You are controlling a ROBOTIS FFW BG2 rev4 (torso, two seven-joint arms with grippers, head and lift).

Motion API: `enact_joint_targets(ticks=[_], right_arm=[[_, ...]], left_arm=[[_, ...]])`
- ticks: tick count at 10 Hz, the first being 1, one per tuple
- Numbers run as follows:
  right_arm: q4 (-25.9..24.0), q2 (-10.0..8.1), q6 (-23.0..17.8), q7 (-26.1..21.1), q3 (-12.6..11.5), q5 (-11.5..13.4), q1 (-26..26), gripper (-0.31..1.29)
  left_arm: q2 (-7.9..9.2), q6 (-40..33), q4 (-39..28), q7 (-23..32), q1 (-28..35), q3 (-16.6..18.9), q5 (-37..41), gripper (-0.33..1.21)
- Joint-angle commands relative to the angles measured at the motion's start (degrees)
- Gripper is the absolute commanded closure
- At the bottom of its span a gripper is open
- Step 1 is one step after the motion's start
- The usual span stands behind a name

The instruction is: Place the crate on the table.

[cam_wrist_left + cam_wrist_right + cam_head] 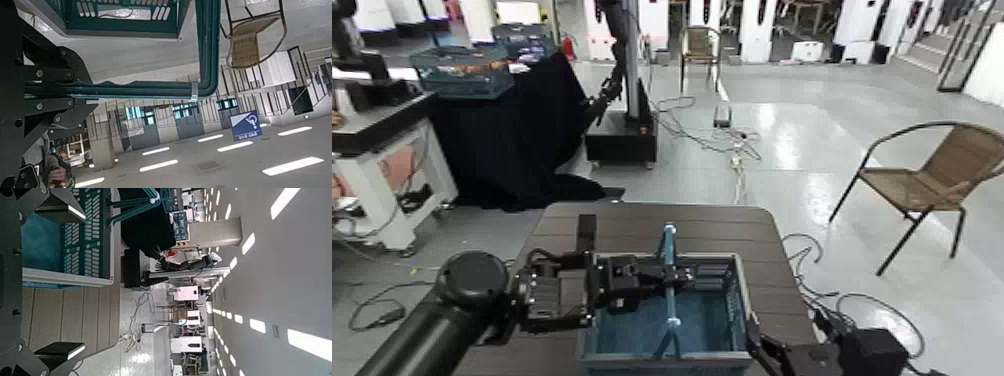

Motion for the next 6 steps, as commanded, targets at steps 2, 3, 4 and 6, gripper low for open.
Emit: enact_joint_targets(ticks=[2,3,4,6], right_arm=[[0.17,0.05,-0.17,0.04,0.18,-0.40,-0.18,0.15],[0.26,0.05,-0.26,0.04,0.18,-0.40,-0.18,0.15],[0.26,0.05,-0.26,0.13,0.27,-0.40,-0.18,0.15],[0.35,0.05,-0.35,0.21,0.27,-0.49,-0.18,0.15]], left_arm=[[-0.09,0.06,4.72,-0.56,-3.06,-2.28,0.00,1.19],[-0.27,0.06,5.24,-0.65,-3.24,-2.54,0.00,1.19],[-0.36,-0.03,6.30,-0.65,-3.50,-2.54,0.00,1.19],[-0.44,-0.82,8.41,-2.06,-4.29,-3.33,-1.41,1.18]])
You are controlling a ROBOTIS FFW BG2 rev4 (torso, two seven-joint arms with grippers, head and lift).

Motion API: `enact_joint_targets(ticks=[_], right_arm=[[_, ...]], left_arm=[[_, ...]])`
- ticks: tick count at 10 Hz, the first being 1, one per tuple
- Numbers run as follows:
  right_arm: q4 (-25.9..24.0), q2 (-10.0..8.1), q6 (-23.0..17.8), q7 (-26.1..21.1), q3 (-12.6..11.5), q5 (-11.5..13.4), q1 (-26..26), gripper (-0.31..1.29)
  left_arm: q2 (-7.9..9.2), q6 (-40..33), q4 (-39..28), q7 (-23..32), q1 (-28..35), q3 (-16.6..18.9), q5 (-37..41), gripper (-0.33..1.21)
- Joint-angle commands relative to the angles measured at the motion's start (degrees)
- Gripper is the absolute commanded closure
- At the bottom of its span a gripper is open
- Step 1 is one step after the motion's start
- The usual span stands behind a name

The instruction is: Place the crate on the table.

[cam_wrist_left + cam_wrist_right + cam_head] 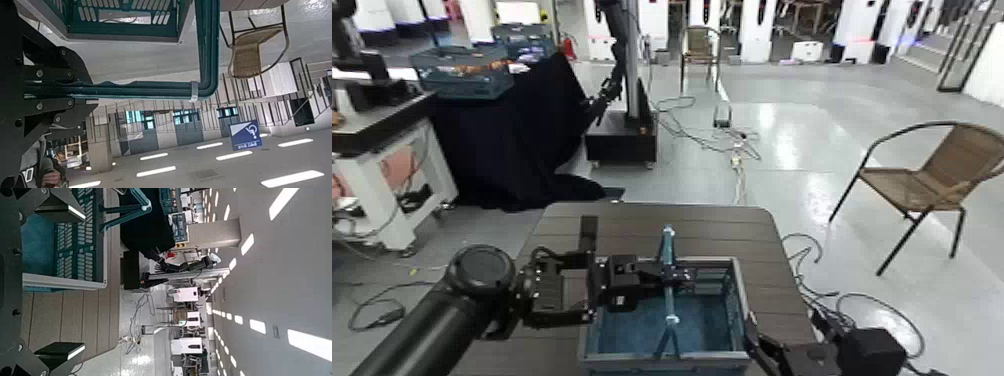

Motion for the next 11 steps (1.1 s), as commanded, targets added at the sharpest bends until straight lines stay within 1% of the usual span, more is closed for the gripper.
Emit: enact_joint_targets(ticks=[1,2,4,5,6,7,8,9,10,11], right_arm=[[0.18,0.00,-0.18,0.26,0.01,-0.26,-0.17,0.15],[0.18,-0.09,-0.26,0.26,0.01,-0.26,-0.17,0.15],[0.35,0.00,-0.53,0.43,0.10,-0.35,-0.26,0.15],[0.35,0.00,-0.53,0.43,0.10,-0.53,-0.17,0.15],[0.35,0.08,-0.53,0.52,0.10,-0.53,-0.09,0.15],[0.35,0.08,-0.53,0.52,0.01,-0.62,-0.17,0.15],[0.27,0.08,-0.44,0.70,-0.07,-0.70,-0.09,0.15],[0.18,0.08,-0.44,0.70,-0.16,-0.70,0.09,0.15],[-0.09,0.08,0.09,0.70,-0.34,-0.70,0.18,0.15],[-0.26,0.08,0.35,0.61,-0.43,-0.70,0.35,0.15]], left_arm=[[-0.29,-0.95,2.70,-1.60,-1.18,-1.11,-1.90,1.15],[-0.46,-1.57,4.02,-3.36,-1.88,-1.82,-3.21,1.05],[-0.82,-4.29,4.63,-6.52,-2.24,-2.61,-4.09,0.49],[-0.90,-5.35,4.02,-8.01,-2.32,-2.61,-4.97,0.31],[-0.90,-5.61,3.14,-8.63,-2.32,-2.43,-5.76,0.19],[-0.90,-6.05,2.44,-8.98,-1.88,-1.73,-6.47,0.12],[-0.82,-6.84,1.29,-9.51,-1.09,-0.23,-8.93,0.12],[-0.64,-8.78,-1.08,-9.77,0.40,2.40,-12.53,0.12],[-0.38,-10.80,-4.51,-9.68,2.95,5.83,-16.84,0.12],[-0.11,-12.20,-8.64,-9.51,5.32,8.29,-18.86,0.12]])
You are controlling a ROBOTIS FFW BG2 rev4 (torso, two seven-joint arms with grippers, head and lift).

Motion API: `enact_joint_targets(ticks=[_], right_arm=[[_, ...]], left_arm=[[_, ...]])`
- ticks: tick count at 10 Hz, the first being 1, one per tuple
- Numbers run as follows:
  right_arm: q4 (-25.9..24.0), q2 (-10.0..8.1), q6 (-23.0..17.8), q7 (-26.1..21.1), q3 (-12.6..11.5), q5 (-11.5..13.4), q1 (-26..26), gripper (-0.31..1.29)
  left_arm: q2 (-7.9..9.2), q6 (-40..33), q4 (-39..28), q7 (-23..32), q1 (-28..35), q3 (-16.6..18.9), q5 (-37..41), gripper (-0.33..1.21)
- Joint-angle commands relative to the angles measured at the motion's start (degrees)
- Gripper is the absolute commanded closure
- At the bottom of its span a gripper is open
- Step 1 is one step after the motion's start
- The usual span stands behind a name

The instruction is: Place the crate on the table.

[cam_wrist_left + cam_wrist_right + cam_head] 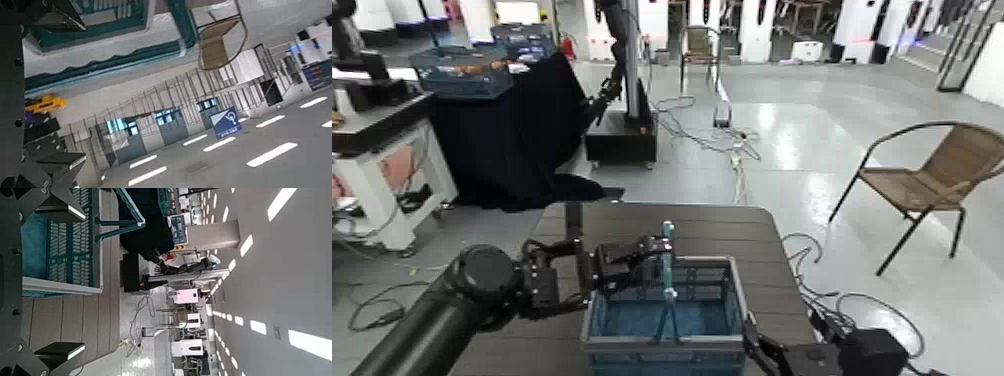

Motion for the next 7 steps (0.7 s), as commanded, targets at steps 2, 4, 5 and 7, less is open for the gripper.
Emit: enact_joint_targets(ticks=[2,4,5,7], right_arm=[[-0.53,0.00,0.90,-0.07,-0.28,0.00,0.23,0.15],[-0.62,0.00,0.99,-0.07,-0.28,0.26,0.23,0.15],[-0.62,0.08,0.99,-0.07,-0.28,0.26,0.32,0.15],[-0.70,0.08,0.99,-0.07,-0.37,0.35,0.32,0.15]], left_arm=[[0.85,-5.68,-15.69,2.18,8.70,9.47,-11.85,0.12],[1.47,-13.85,-25.53,6.92,15.47,12.11,-17.82,0.12],[1.20,-18.51,-28.96,9.38,18.98,12.99,-19.84,0.12],[0.06,-29.24,-35.55,13.78,25.49,13.78,-28.11,0.12]])
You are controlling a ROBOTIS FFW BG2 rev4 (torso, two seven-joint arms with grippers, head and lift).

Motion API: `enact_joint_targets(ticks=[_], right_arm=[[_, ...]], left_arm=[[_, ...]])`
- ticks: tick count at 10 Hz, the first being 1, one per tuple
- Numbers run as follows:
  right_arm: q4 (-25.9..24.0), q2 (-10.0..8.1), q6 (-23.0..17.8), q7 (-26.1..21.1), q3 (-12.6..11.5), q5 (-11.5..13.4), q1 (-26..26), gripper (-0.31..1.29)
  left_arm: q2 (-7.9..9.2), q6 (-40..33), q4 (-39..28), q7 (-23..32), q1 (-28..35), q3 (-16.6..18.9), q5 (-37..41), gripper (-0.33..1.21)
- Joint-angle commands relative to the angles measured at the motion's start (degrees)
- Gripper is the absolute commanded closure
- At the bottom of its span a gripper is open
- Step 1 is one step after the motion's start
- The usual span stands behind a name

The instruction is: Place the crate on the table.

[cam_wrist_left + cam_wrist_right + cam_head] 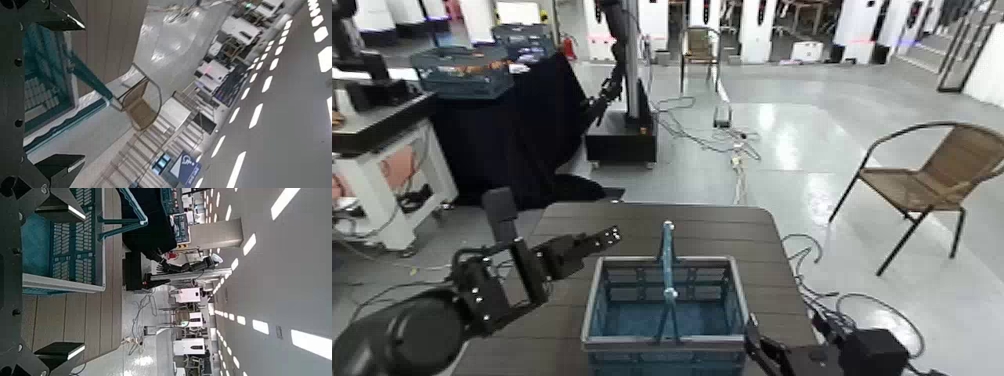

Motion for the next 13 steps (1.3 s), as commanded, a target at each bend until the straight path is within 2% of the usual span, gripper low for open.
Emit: enact_joint_targets(ticks=[1,5,7,9,10,13], right_arm=[[-0.09,0.11,0.00,-0.04,-0.17,0.09,0.18,0.15],[0.00,0.37,-0.61,-0.04,-0.52,0.09,0.53,0.15],[0.00,0.37,-0.88,0.05,-0.61,0.09,0.62,0.15],[0.00,0.55,-1.14,0.05,-0.69,0.09,0.79,0.15],[0.00,0.46,-1.14,0.05,-0.69,0.09,0.79,0.15],[0.09,0.46,-1.14,0.05,-0.78,0.09,0.97,0.15]], left_arm=[[-2.58,-14.36,-7.62,4.24,8.57,1.42,-11.79,0.12],[-5.65,-28.95,-10.61,8.90,17.80,0.89,-21.81,0.12],[-6.09,-34.83,-10.87,11.71,22.28,0.28,-24.19,0.12],[-7.15,-45.21,-9.11,15.67,26.33,-0.78,-26.03,0.12],[-7.85,-47.49,-9.03,16.98,28.00,-0.78,-27.61,0.12],[-8.55,-51.71,-9.03,19.62,31.42,-0.95,-31.83,0.12]])
